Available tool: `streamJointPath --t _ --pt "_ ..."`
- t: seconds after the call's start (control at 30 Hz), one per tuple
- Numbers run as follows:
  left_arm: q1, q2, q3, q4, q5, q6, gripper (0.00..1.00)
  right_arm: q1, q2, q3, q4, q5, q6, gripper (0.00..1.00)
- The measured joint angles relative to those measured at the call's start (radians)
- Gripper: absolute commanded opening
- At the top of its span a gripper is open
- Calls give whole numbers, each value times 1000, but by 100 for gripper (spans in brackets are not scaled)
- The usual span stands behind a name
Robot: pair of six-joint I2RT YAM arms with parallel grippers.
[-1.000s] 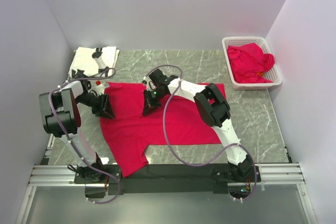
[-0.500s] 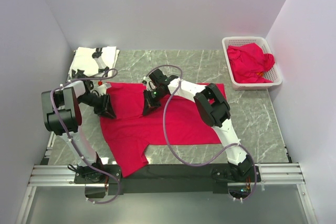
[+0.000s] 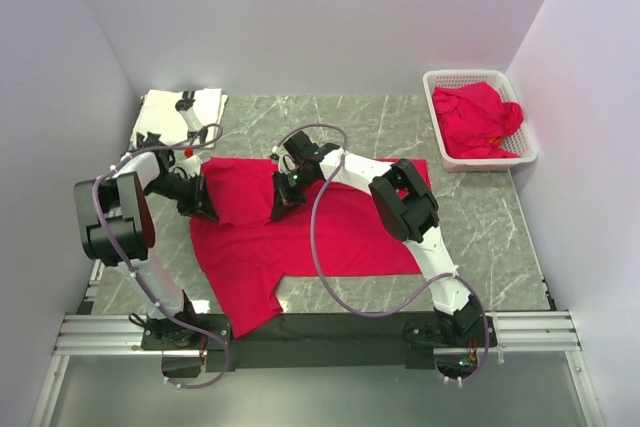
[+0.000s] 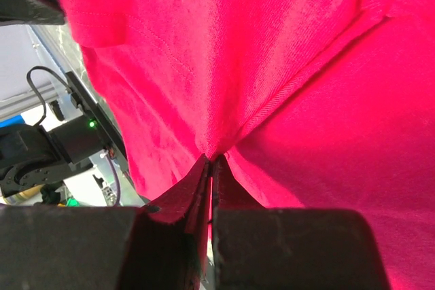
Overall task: Fold and stack the t-shirts
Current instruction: Fold the tshirt
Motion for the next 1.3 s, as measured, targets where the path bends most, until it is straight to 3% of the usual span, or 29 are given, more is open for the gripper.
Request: streamJointPath --t 0.43,0.47,0.5,0.6,0.7,1.3 --pt "2 -99 -1 -66 8 43 1 -4 -16 0 0 -39 -3 0" --pt "2 -105 -3 -67 3 43 3 -4 -17 0 0 -40 -3 0" --pt "3 -110 -6 -65 -5 43 15 -4 -18 0 0 -42 -3 0" --pt "3 -115 -17 -56 -28 37 35 -4 -18 0 -2 -45 -4 0" --pt "3 -105 -24 -39 -44 19 41 -4 -18 0 -1 -47 -4 0" --pt "-10 43 -24 79 -52 -69 35 -15 -18 0 -2 -62 -3 0"
